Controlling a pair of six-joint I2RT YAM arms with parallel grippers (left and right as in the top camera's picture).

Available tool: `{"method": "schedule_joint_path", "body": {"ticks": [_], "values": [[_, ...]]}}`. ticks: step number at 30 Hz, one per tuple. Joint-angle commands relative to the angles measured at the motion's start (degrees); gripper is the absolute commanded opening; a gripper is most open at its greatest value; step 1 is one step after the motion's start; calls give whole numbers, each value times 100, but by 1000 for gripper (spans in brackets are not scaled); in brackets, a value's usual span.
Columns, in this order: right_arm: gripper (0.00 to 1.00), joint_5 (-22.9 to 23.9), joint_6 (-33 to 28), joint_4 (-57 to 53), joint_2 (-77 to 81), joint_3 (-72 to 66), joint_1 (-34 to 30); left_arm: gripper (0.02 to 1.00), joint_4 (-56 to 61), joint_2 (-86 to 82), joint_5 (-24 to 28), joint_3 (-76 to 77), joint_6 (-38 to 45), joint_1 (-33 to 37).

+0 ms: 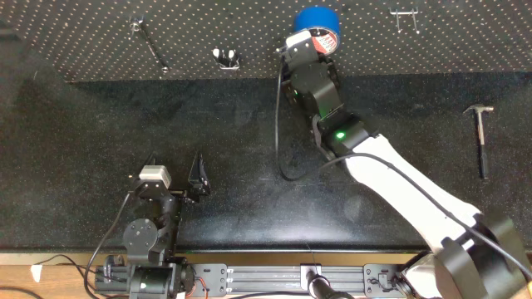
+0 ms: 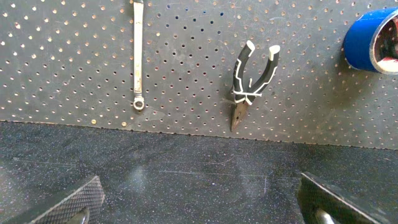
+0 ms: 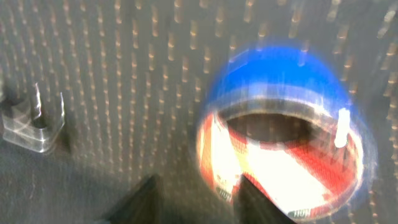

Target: Place Tools Onto Pegboard

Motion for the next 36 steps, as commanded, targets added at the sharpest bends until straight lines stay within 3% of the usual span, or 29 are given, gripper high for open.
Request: {"method": "schedule_joint_path", "body": {"ticks": [1,5,9,10,11,13,14,15,17,18,19,24,26,36], "values": [[930,-422,1462,-3882,-868,-26,-544,998,-33,-44,85,-13,92,15],[941,-859,1445,-5757,-1279,-28,-2076,998,-33,-44,85,-13,92,15],[956,-826,660,-6526,-1486,-28,-3582,998,-31,-44,85,-13,90,15],[958,-623,481,-6789,-1486,-28,-3910,998,-31,-44,85,-13,90,15],[961,-619,76,-6870,-1486,-28,-4179,998,-33,-44,85,-13,90,15],[965,-634,-39,-6999,-1475,-28,-4297,1000,-33,-44,85,-13,90,15],[967,-649,-564,-7173,-1475,-44,-4297,998,-33,-44,85,-13,90,15],[969,-1095,-1355,-6953,-1478,-133,-4360,998,-33,-44,85,-13,90,15],[972,-1449,-1746,-6566,-1467,-273,-4704,998,-33,-44,85,-13,90,15],[972,-1921,-2385,-6496,-1429,-278,-5049,1000,-31,-44,85,-13,90,15],[974,-2098,-2684,-6413,-1397,-284,-5438,998,-33,-44,85,-13,92,15],[972,-2282,-3952,-5766,-824,-352,-7383,998,-31,-44,85,-13,90,15],[974,-2048,-4009,-5611,-409,-352,-7471,998,-31,-44,85,-13,90,15],[974,-2072,-4328,-4638,859,-352,-7418,998,-33,-44,85,-13,90,15]]}}
